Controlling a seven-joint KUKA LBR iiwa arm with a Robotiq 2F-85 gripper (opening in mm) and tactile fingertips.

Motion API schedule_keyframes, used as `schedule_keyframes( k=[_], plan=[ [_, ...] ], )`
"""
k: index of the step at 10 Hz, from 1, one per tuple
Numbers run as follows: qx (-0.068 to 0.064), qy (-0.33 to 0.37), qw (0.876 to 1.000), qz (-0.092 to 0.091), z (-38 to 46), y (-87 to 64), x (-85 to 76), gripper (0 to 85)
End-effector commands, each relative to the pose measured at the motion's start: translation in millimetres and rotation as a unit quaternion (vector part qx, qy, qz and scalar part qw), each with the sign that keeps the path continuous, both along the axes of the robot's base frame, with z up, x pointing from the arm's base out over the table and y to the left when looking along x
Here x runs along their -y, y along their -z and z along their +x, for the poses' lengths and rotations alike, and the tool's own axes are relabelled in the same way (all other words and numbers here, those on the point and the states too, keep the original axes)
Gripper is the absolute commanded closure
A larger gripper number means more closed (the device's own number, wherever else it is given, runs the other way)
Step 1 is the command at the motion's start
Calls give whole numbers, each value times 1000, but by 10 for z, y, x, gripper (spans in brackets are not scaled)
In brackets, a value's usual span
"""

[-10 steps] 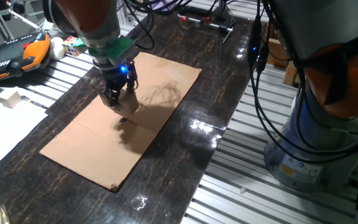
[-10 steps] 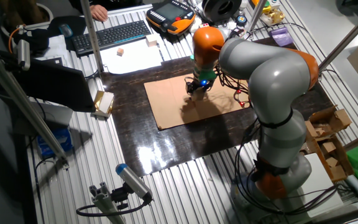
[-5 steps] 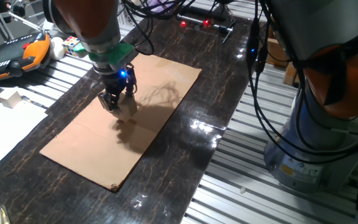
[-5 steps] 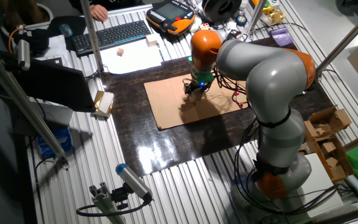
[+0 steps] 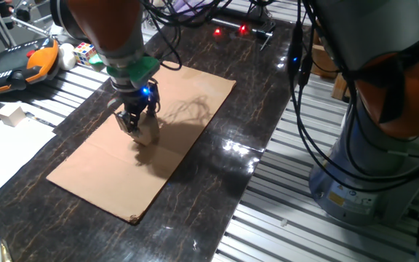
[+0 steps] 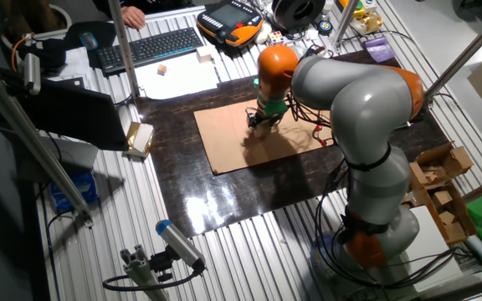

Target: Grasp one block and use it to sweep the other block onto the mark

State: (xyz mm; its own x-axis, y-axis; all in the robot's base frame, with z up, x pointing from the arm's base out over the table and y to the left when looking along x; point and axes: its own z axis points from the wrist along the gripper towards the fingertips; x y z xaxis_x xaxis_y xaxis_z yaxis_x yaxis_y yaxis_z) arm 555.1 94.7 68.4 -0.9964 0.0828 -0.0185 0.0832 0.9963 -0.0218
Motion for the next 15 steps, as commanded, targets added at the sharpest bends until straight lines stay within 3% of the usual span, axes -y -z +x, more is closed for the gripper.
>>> schedule_keyframes(
  k=[1,4,5,8,10,11,12,15],
  plan=[
    [1,0,1000,0,6,24,4,827],
    [1,8,1000,-4,-8,36,-6,707],
    [3,10,1000,-7,-9,41,-7,623],
    [3,10,1000,-8,-5,45,-5,563],
    [1,23,1000,-12,-12,32,-10,327],
    [5,32,999,-11,-19,33,-14,150],
    [7,35,999,-11,-20,36,-14,80],
    [-1,32,999,-11,-8,-32,-6,97]
  ],
)
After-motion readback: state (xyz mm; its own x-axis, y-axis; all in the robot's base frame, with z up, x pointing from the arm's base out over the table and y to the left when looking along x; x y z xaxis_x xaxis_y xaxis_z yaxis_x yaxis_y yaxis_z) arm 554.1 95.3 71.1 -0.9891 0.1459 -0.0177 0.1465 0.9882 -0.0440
